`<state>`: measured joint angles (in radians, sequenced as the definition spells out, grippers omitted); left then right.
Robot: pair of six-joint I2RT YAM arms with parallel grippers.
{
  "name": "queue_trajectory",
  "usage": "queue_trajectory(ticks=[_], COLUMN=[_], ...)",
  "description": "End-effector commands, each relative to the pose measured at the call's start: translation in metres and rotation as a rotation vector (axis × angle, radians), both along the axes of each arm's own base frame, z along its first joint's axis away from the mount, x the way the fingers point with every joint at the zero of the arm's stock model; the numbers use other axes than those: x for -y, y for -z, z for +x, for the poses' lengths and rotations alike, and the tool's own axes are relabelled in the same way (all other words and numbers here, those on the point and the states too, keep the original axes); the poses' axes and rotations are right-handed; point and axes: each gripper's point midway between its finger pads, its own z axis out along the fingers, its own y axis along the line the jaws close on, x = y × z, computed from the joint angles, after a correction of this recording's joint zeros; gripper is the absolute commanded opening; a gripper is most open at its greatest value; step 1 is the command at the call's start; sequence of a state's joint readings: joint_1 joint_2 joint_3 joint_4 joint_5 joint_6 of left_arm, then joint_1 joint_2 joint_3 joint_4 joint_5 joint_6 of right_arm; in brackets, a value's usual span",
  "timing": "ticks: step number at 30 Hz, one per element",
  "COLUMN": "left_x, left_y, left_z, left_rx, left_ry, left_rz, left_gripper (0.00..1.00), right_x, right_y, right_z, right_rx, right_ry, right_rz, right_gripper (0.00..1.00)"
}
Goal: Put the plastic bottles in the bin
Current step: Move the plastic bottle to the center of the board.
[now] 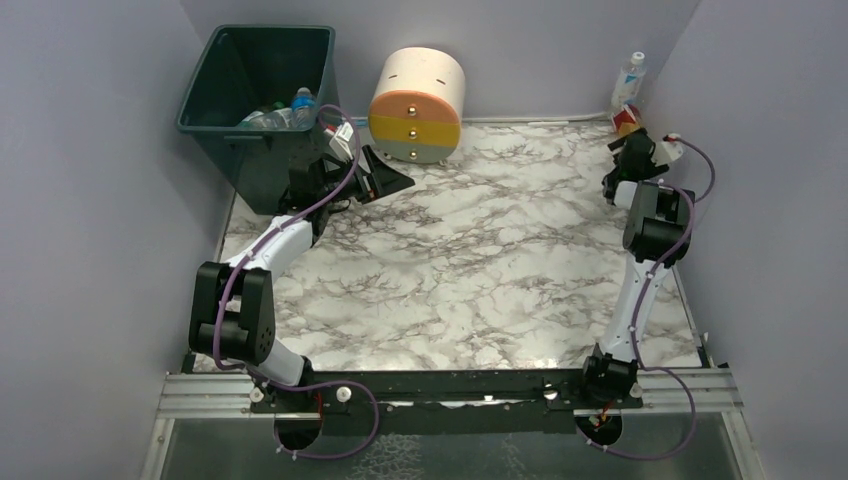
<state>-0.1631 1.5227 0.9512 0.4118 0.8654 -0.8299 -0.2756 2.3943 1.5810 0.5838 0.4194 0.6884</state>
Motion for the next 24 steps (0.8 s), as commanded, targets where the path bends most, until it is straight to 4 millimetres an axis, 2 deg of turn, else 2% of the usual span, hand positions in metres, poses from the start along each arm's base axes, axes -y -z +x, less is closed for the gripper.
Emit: queue_trajectory(ticks=[1, 5, 7, 12, 21, 24], left_x=[-0.003, -0.003, -0.003, -0.002, -0.002, -0.002], left_y=[0.001, -0.001, -0.004, -0.006, -0.007, -0.006], left_z=[0.003, 0.002, 0.001, 0.0, 0.0, 0.0], left_rx=[0.001, 0.007, 0.013, 0.019, 0.024, 0.022], left_ry=[-0.029, -0.028, -0.028, -0.025, -0.025, -0.025], left_rz=[-0.001, -0.003, -0.004, -0.005, -0.004, -0.004], left_gripper=[0.99, 0.99, 0.99, 0.99, 0.99, 0.99], right_x=[-0.159, -0.187, -0.185, -0.161, -0.135, -0.135], right_y=[-0.152, -0.185, -0.197, -0.209, -0.19, -0.18], right_z=[0.031, 0.011, -0.001, -0.006, 0.007, 0.03], right_rx=[0.365, 0.405, 0.408, 0.346, 0.233, 0.182], right_ry=[-0.501, -0.58, -0.562, -0.478, -0.405, -0.466], right_rz=[-0.213, -0.285, -0.299, -0.318, -0.29, -0.296], right_gripper=[0.83, 0.83, 0.84, 0.88, 0.89, 0.89])
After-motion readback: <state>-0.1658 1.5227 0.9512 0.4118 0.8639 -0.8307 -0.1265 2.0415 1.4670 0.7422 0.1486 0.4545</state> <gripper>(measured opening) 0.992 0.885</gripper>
